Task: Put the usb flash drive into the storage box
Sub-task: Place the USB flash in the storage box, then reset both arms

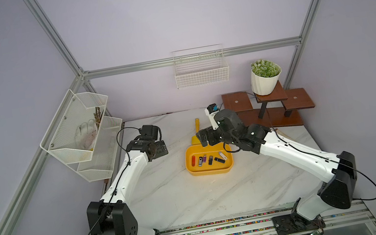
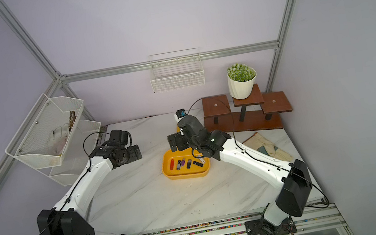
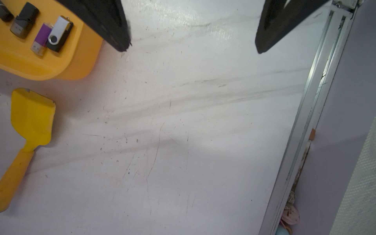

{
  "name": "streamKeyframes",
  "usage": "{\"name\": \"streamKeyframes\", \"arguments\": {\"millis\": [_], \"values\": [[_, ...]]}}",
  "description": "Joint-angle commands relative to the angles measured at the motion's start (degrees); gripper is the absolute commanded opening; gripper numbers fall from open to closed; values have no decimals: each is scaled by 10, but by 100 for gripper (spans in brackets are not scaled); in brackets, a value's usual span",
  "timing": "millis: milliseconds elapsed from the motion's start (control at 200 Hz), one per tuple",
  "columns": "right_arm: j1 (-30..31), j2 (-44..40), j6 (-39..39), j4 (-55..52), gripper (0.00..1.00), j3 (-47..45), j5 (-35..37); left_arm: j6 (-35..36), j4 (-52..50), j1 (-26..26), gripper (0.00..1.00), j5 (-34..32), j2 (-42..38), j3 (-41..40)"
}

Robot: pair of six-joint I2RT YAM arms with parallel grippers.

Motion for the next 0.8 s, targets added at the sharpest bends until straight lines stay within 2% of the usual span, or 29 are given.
{"name": "streamKeyframes", "arguments": {"millis": [0,75,255,390,485,560,630,795], "values": [[-66,-37,-23,-15,99,-56,74,50,108,3,100,-69,1,-20],[-106,-77,-36,15,99,-120,114,88,198,4,100,-103,-19,-82],[-190,-145,-27,201,99,-307,183,184,508,8,100,-28,-95,-284],[-215,-204,-51,376,99,-424,216,216,650,12,100,-30,-130,-387],[-217,-244,-90,512,99,-508,268,225,696,16,100,-65,-142,-421],[-219,-253,-114,520,99,-528,307,259,726,16,100,-79,-150,-443],[-220,-253,-116,535,99,-552,337,255,758,22,100,-111,-165,-473],[-227,-261,-112,576,99,-601,329,266,947,32,100,-86,-220,-606]]}}
